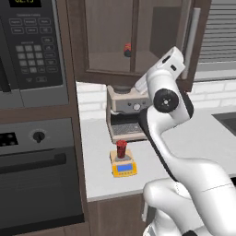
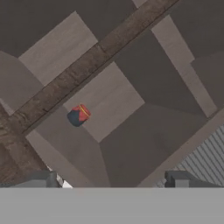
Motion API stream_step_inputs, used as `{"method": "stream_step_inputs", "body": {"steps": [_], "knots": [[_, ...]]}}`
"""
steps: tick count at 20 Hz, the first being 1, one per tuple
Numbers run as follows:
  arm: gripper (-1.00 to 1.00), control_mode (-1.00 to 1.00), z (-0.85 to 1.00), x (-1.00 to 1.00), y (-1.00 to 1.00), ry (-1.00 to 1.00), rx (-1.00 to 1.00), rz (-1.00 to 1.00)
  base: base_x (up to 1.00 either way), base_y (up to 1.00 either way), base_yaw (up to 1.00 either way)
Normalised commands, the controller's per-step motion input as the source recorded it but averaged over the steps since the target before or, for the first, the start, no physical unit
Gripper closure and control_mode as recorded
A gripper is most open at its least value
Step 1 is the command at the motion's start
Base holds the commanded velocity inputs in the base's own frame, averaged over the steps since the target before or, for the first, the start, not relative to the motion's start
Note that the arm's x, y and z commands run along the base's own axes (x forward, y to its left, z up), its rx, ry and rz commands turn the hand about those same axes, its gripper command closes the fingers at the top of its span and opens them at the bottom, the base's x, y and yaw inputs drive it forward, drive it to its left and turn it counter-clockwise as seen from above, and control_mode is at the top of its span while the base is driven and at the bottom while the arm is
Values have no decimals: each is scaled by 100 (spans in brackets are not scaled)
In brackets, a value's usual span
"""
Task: Pick the yogurt and place it on the digital scale for weighing, and close the cabinet.
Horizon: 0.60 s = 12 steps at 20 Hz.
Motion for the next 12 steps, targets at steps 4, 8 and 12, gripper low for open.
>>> {"method": "stream_step_inputs", "body": {"steps": [4,8,12], "knots": [[-100,-100,-15,76,-22,-2,4,0,0,0,0],[-100,-100,-21,81,-26,-2,4,0,0,0,0],[-100,-100,-17,81,-26,0,5,0,0,0,0]]}}
